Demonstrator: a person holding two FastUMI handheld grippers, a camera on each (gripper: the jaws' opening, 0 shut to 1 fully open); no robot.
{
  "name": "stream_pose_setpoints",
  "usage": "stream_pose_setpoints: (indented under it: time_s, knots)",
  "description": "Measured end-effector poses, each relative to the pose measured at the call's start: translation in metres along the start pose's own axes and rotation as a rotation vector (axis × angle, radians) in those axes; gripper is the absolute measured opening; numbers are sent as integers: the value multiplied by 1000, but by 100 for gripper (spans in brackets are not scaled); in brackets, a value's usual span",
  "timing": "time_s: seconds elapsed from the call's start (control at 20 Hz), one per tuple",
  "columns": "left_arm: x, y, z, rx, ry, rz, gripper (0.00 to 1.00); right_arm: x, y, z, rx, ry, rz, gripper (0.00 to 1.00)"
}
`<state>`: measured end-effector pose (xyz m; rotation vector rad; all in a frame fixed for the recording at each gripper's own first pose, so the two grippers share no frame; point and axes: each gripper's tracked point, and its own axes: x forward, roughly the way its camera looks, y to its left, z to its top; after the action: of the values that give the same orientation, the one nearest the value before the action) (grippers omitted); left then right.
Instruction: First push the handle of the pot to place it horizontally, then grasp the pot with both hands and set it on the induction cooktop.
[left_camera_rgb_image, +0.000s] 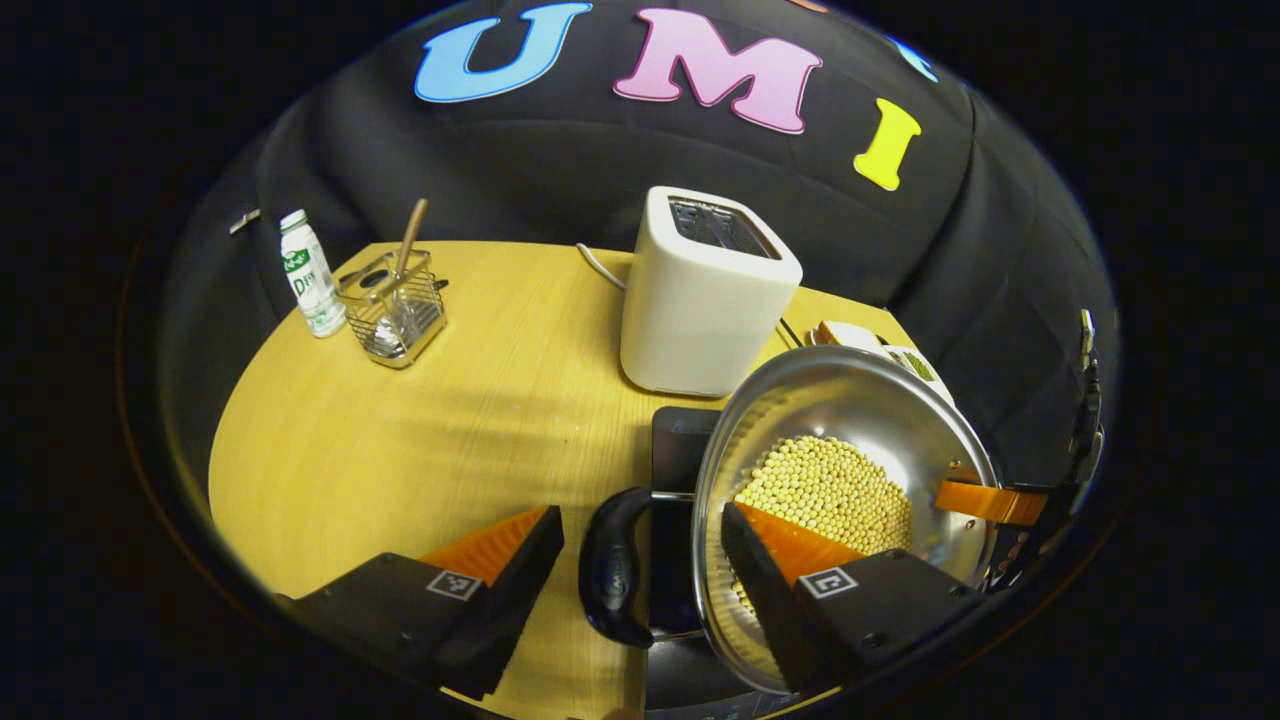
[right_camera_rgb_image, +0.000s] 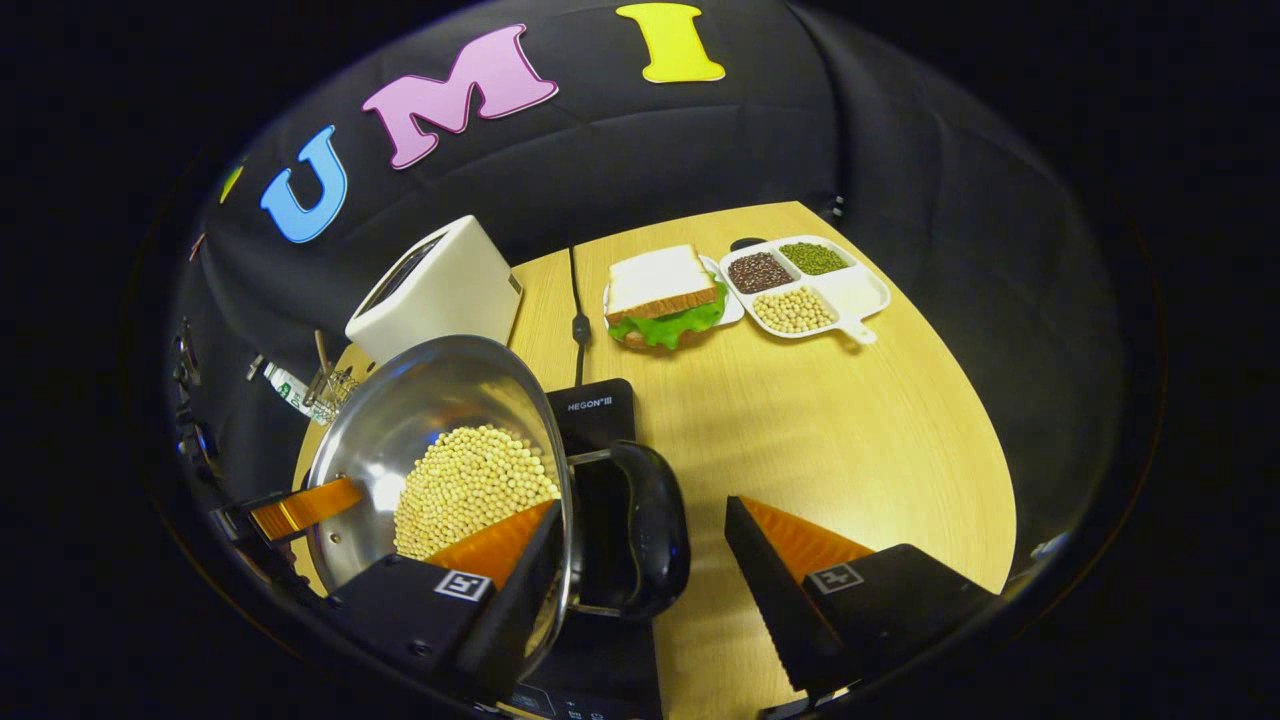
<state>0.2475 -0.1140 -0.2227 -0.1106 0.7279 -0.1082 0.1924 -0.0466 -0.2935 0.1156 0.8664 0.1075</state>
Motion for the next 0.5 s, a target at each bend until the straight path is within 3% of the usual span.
stream_pose_setpoints:
  time_s: [0.3, 0.5]
  knots:
    - [-52, 3, 16, -6, -88, 27, 93, -50, -3, 23, -72, -184, -23, 99]
    - [-97, 11, 33, 40, -188, 90, 95, -87, 2, 35, -122, -293, -20, 99]
